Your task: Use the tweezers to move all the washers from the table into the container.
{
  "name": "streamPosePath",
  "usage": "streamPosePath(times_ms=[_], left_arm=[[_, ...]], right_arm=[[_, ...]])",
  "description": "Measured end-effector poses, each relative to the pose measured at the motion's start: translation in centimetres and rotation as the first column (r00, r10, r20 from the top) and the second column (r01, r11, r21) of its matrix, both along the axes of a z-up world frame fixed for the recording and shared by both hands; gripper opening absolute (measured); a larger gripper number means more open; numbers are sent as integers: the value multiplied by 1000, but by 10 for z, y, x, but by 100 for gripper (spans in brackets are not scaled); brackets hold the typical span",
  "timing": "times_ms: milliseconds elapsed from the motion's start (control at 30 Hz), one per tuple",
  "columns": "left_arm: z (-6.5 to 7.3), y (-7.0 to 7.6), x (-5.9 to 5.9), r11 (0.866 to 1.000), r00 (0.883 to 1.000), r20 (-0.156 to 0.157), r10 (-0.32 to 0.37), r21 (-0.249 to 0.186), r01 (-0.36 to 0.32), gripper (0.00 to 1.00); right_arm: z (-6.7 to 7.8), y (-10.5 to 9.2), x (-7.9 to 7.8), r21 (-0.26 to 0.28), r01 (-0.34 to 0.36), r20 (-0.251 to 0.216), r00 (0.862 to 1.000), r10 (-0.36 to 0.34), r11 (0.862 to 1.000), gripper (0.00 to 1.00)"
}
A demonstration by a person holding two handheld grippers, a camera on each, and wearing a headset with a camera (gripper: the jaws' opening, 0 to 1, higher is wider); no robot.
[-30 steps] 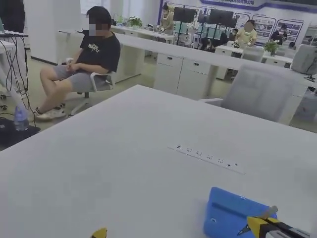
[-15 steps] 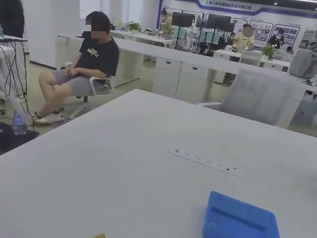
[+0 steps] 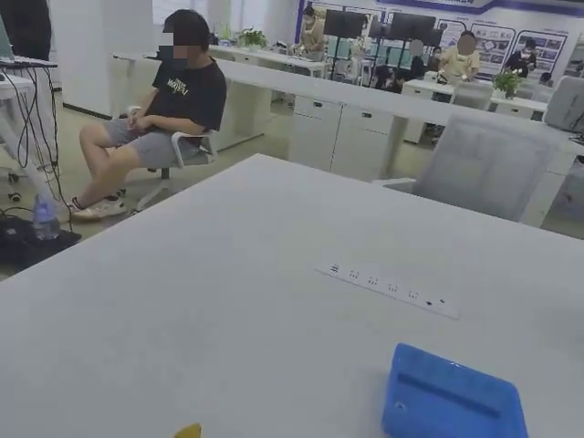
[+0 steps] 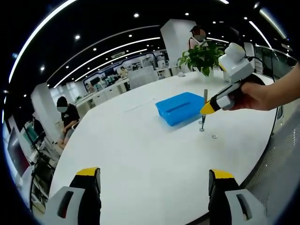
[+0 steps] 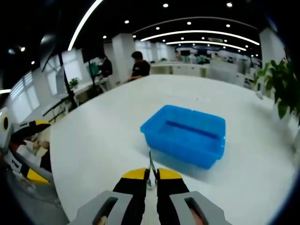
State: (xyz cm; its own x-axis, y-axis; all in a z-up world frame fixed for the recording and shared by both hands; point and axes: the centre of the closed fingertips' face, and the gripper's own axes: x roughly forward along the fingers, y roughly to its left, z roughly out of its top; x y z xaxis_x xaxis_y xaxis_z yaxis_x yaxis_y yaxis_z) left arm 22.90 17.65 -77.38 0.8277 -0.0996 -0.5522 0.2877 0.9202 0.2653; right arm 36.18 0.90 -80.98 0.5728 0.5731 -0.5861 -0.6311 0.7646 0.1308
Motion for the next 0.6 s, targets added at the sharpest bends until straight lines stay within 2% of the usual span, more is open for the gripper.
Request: streamPosePath(times_ms=[267,367,600], left_arm=[[-1,0,0,1000,1000,-6,-4,5,4,98],[-1,0,0,1000,1000,-7,-4,6,4,98],[-1,0,0,1000,1000,-3,-2,6,2,98]], right_arm=[[-1,-1,2,-5,3,18,1000,-3,1000,4],[0,2,-3,5,10,14,1000,-10,1000,3],[1,5,-13,-51,-21,40,999,23,998,3]])
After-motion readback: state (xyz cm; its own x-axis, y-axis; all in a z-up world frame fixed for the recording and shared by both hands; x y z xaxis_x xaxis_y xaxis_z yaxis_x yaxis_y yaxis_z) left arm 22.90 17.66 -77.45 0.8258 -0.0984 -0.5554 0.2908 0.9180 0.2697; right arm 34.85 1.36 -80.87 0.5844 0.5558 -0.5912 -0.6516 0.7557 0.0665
